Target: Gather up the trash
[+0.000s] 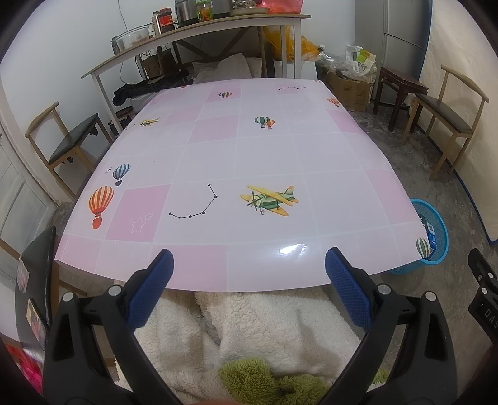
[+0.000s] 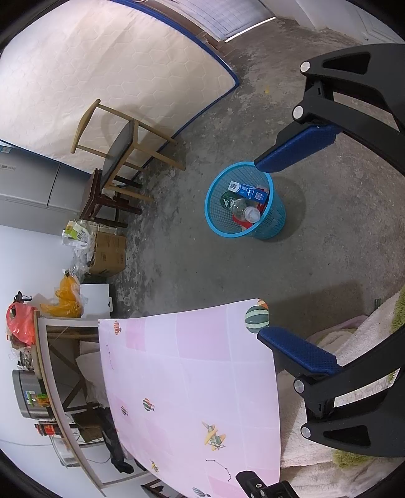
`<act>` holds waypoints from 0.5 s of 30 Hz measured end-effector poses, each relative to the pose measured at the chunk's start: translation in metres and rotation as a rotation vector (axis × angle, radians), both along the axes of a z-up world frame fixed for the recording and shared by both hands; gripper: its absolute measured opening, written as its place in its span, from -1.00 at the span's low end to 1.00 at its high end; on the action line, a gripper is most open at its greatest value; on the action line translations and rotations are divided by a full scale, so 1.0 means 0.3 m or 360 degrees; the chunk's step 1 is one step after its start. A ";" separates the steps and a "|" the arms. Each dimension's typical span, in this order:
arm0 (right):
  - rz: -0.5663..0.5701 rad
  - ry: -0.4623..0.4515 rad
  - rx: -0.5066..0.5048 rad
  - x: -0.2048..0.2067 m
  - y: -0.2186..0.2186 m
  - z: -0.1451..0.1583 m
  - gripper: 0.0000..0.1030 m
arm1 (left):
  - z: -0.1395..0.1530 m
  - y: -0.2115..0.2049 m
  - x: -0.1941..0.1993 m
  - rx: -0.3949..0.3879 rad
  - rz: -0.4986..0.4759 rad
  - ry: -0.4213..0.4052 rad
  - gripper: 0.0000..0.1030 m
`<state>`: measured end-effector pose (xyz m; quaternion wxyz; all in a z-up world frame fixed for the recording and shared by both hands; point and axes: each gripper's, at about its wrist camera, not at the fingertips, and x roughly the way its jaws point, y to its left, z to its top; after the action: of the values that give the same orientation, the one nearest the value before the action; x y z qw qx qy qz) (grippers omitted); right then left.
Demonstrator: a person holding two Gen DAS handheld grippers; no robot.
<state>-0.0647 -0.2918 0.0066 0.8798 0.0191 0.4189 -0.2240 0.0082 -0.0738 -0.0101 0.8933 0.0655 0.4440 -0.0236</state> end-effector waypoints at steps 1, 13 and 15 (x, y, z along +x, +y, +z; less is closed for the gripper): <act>0.0000 0.0001 0.0001 0.000 0.000 0.000 0.87 | -0.001 0.001 0.000 -0.0002 0.0000 0.0000 0.82; 0.0001 -0.0002 -0.0002 0.001 0.004 0.001 0.87 | -0.001 0.002 0.002 -0.0003 0.0001 0.0003 0.82; 0.0001 -0.0003 -0.0002 0.000 0.002 0.002 0.87 | -0.004 0.003 0.000 -0.0010 0.0007 0.0009 0.82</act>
<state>-0.0647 -0.2913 0.0073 0.8802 0.0185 0.4180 -0.2241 0.0084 -0.0729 -0.0113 0.8923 0.0618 0.4467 -0.0232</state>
